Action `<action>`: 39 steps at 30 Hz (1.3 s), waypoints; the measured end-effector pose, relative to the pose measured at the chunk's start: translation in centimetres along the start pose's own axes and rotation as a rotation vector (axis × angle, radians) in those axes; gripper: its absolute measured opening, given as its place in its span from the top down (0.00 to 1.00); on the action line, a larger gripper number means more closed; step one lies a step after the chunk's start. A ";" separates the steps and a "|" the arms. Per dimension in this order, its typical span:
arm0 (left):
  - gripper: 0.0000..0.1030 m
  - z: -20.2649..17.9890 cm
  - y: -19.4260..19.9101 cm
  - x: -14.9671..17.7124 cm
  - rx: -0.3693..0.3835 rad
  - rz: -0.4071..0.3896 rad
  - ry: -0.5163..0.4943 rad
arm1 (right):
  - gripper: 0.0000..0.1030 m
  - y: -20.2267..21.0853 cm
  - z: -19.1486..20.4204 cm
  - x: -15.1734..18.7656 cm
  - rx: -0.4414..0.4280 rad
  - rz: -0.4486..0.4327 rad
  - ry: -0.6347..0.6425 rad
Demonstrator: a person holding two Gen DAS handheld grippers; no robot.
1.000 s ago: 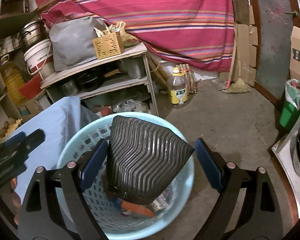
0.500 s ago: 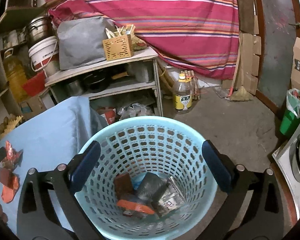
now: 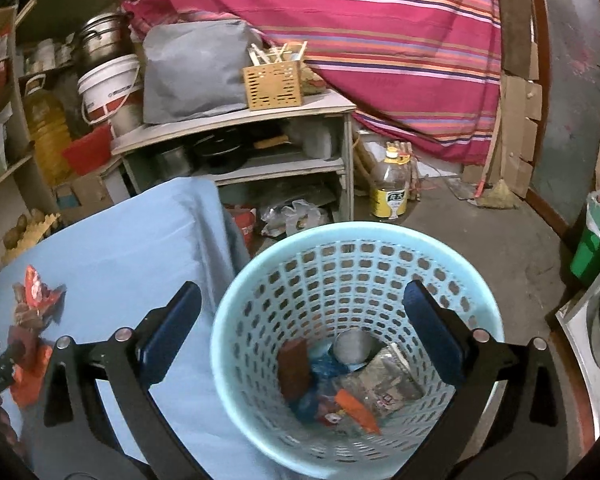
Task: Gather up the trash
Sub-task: 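Move the right tool back to the table while the left tool keeps holding the pad, then grasp the white cloth bag with the right tool while the left tool holds the pad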
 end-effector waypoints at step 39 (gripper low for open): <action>0.18 15.3 6.3 -1.7 -0.071 -0.171 0.134 | 0.04 0.0 29.7 8.3 -0.288 0.040 0.405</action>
Point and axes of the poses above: each gripper's, at about its wrist camera, not at the fingertips, and y roughly against the way its jaws point, z to its left, x to its underside, the point moved 8 cm from there along -y, roughly the way its jaws point, and after that the axes turned 4 degrees about z, right-handed, at the moved point
